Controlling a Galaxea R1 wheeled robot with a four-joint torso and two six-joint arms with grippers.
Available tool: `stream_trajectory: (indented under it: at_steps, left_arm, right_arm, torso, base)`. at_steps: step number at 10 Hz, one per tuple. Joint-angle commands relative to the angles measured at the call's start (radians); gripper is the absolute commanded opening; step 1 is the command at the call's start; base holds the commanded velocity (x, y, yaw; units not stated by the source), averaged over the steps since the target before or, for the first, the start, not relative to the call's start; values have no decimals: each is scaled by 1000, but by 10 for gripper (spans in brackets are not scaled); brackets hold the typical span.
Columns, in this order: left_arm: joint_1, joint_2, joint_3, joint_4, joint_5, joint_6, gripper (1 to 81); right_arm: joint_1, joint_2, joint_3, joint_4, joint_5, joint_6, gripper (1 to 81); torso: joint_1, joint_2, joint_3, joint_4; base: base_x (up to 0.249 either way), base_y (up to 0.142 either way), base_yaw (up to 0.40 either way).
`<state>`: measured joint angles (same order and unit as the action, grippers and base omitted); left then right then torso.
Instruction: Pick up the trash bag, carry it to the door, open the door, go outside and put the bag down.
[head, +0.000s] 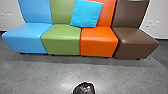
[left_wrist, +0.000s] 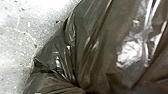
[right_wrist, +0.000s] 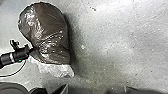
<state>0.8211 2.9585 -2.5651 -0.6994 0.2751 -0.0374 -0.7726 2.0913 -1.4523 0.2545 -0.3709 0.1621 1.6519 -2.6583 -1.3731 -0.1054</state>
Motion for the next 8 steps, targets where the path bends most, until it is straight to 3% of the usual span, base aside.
stream_trajectory:
  at_steps: [1,5,6,8]
  left_arm:
    - [-52,1,2,15,78,10,10]
    - [-49,1,5,14,78,24,10]
    - [-49,1,5,14,79,24,10]
    - [-50,-2,5,14,85,24,10]
  right_arm:
    - [87,-55,31,32,-65,4,811]
    - [84,-55,38,31,-65,2,811]
    - [84,-55,38,31,-65,2,811]
    - [83,-55,38,32,-65,4,811]
  torso:
    - [0,0,0,0]
    - [0,0,0,0]
    - [-64,100,0,0]
    - [-74,116,0,0]
  base:
    - [0,0,0]
    - [0,0,0]
    - [0,0,0]
    - [0,0,0]
